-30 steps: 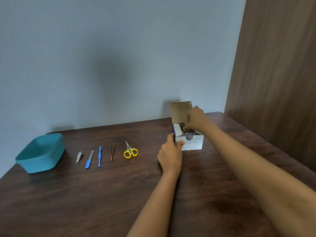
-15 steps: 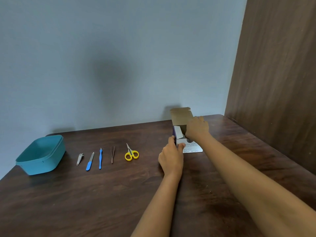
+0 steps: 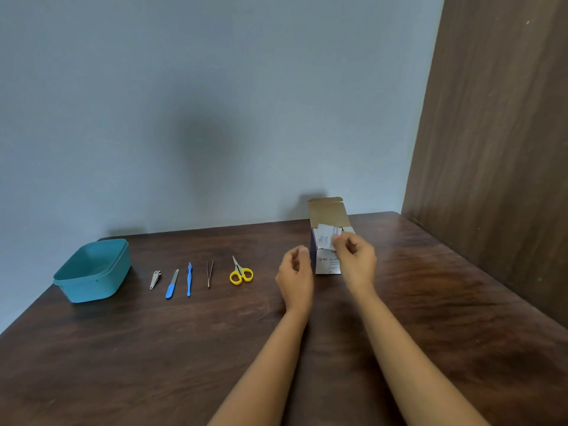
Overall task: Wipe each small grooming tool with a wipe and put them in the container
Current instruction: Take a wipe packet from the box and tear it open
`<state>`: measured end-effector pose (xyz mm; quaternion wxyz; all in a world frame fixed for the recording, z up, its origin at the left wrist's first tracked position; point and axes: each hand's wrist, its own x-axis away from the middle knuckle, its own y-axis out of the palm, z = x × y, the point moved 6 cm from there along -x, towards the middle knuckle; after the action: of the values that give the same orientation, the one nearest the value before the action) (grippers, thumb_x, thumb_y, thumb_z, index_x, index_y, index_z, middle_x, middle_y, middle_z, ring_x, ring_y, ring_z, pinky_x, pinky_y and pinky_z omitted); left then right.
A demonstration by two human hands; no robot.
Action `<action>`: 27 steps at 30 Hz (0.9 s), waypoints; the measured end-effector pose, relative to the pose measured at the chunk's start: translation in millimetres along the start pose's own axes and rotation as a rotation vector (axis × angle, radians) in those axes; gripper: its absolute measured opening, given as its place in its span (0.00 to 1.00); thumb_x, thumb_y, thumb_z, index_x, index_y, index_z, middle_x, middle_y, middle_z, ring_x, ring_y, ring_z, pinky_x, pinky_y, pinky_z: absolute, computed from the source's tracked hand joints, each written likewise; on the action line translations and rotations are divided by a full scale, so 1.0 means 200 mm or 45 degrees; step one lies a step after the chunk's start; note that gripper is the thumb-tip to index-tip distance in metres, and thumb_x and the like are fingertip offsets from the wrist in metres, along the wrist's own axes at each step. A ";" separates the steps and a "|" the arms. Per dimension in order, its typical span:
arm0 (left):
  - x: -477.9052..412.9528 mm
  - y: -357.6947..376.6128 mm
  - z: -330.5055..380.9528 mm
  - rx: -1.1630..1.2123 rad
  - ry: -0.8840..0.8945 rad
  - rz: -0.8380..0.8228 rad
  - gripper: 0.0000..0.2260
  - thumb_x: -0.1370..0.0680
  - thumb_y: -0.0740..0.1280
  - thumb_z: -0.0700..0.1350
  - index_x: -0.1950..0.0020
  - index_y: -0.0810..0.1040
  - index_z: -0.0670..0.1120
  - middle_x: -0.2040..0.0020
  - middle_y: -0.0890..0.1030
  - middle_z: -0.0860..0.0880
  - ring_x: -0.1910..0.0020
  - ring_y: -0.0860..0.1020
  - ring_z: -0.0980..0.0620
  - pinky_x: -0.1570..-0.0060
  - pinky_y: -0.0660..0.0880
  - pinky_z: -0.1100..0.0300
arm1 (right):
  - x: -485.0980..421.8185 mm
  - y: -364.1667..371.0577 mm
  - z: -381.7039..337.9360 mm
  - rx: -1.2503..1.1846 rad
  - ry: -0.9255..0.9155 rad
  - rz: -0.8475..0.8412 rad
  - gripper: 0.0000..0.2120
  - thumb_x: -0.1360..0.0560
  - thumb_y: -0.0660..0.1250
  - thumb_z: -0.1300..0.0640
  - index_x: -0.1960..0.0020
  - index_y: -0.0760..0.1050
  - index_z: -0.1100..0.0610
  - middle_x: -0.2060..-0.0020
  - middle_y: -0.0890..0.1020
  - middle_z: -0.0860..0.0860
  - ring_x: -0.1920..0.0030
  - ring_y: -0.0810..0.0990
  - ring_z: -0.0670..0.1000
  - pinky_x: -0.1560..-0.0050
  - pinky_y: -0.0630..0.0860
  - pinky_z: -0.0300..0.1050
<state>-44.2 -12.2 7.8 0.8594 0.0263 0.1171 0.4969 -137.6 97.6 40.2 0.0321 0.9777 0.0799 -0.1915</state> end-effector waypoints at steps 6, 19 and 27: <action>0.07 -0.10 0.02 0.265 -0.085 -0.307 0.05 0.22 0.67 0.44 0.49 0.82 0.46 0.57 0.85 0.51 0.56 0.82 0.57 0.54 0.80 0.60 | 0.18 0.10 0.05 -0.281 0.143 -0.216 0.04 0.27 0.70 0.63 0.54 0.79 0.56 0.63 0.84 0.52 0.63 0.82 0.45 0.60 0.77 0.41; 0.14 -0.33 0.01 0.207 -0.063 -0.150 0.04 0.23 0.68 0.39 0.49 0.81 0.42 0.56 0.84 0.45 0.57 0.83 0.51 0.58 0.81 0.62 | 0.34 0.16 -0.07 0.215 -0.367 -0.383 0.11 0.30 0.73 0.64 0.49 0.80 0.54 0.59 0.81 0.47 0.62 0.81 0.41 0.64 0.76 0.33; 0.12 -0.32 0.02 0.152 -0.025 -0.157 0.04 0.23 0.68 0.38 0.53 0.82 0.45 0.60 0.83 0.45 0.59 0.82 0.51 0.58 0.81 0.59 | 0.34 0.15 -0.08 0.308 -0.515 -0.328 0.11 0.33 0.74 0.66 0.60 0.76 0.54 0.61 0.78 0.49 0.59 0.77 0.45 0.65 0.71 0.29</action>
<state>23.2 -23.3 -2.8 0.8864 0.0752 0.1397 0.4349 -64.8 78.4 29.9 -0.0943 0.8980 0.1721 -0.3937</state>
